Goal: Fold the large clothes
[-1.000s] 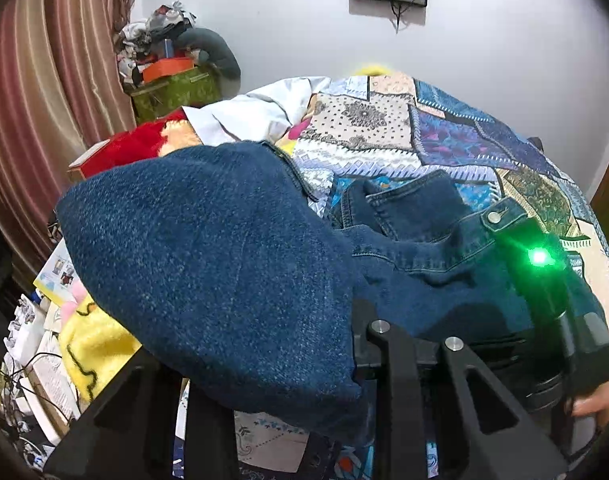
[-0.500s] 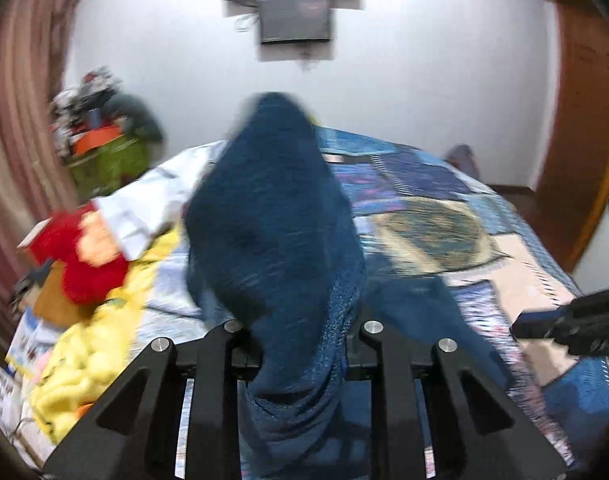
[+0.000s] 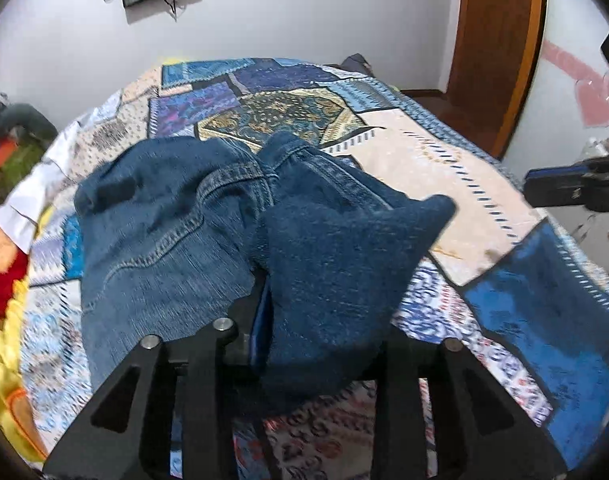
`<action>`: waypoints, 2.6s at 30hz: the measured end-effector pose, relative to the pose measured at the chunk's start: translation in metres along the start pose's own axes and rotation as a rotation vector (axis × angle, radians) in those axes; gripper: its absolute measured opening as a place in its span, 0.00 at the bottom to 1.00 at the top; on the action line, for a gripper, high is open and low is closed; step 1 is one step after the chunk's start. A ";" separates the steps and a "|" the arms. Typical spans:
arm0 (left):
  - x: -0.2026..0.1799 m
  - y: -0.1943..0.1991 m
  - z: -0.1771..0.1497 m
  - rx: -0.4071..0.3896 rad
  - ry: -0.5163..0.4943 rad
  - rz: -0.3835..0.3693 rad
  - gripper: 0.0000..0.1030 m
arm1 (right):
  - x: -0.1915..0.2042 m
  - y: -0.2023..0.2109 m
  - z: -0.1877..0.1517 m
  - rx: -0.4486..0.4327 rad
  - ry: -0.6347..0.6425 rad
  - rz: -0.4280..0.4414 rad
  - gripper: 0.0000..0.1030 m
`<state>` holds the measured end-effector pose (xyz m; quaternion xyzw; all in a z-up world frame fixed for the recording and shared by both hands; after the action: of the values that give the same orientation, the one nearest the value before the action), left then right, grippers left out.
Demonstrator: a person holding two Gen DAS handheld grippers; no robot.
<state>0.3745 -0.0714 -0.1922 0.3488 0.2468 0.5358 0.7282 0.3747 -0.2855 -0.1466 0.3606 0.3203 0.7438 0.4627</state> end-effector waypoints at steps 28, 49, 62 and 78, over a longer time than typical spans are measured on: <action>0.144 0.021 -0.057 0.094 0.316 0.144 0.95 | 0.159 -0.101 0.053 0.045 0.395 -0.067 0.11; 0.127 0.037 -0.084 0.075 0.201 0.191 1.00 | 0.051 -0.100 0.021 0.153 0.066 0.060 0.94; 0.205 0.031 -0.045 0.065 0.434 0.084 1.00 | 0.089 -0.091 0.071 0.116 0.122 0.154 0.95; 0.235 -0.097 -0.045 0.238 0.763 -0.362 1.00 | 0.078 -0.209 0.093 0.369 -0.049 0.363 0.95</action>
<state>0.4728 0.1459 -0.2924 0.1585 0.6150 0.4580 0.6220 0.5234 -0.1239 -0.2476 0.5086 0.3694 0.7344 0.2558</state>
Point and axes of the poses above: each gripper's, at about its wrist camera, not at the fingertips, and y roughly against the way its jaws point, x to its left, z to its top, the point moved 2 cm from there along -y, roughly the way its jaws point, and after that the axes turned 1 degree about -y, right-handed, at the moved point
